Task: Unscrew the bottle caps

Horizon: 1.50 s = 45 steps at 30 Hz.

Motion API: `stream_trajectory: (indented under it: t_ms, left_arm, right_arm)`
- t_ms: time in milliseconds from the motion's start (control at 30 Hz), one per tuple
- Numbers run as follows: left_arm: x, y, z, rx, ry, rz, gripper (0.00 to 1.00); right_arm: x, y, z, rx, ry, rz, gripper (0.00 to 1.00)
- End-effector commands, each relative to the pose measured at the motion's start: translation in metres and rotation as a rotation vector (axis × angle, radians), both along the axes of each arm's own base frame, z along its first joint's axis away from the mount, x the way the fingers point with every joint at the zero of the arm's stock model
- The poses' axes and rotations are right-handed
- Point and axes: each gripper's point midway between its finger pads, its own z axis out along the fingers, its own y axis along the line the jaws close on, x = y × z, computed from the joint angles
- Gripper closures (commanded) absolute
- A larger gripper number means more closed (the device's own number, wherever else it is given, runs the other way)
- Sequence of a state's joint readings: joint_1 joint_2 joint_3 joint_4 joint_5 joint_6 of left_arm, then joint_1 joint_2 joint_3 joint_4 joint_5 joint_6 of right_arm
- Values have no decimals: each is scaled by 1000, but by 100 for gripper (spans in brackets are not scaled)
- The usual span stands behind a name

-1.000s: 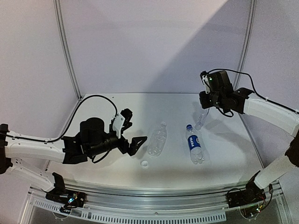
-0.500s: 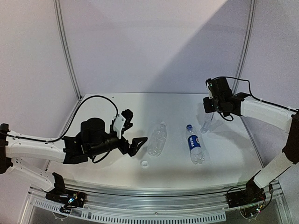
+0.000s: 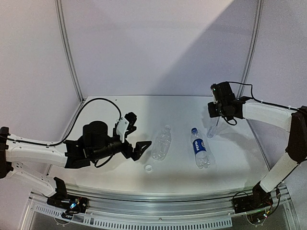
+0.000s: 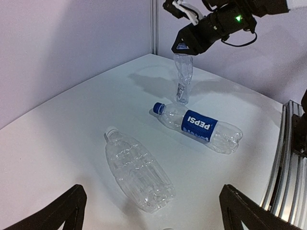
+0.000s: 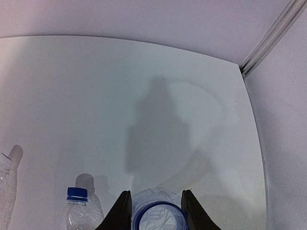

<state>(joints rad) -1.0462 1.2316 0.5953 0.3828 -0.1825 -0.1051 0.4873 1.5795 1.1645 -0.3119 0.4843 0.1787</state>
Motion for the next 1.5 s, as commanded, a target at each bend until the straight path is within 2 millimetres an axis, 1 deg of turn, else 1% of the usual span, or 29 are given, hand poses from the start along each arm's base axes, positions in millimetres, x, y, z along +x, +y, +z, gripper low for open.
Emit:
stream_trajectory:
  t_ms: [0,100,233,467,600,800,1033,1467]
  left_arm:
    - [-3,-3,10,-24,-4,-17,1]
    - [-3,-3,11,-27,-4,-18,1]
    - [-4,-3,12,-29,-5,-18,1]
    - [-3,-3,11,-28,-3,-18,1]
    - [-4,-3,11,-27,-4,-19,1]
    - [-4,-3,11,-27,-3,-20,1]
    - [-4,-3,10,-25,-4,-20,1]
    - [-4,-4,10,-24,-4,-22,1]
  right_arm:
    - [6,-1,-17,0,34,-8,68]
    - [7,-1,-22,-7,46,-9,62]
    - [6,-1,-22,-6,48,-8,55]
    - [6,0,-22,-1,49,-5,49]
    - [6,0,-19,1,46,-6,46]
    - [5,-1,-15,2,39,-9,40]
    - [5,0,-15,9,38,-6,38]
    - [3,9,-9,52,32,40,36]
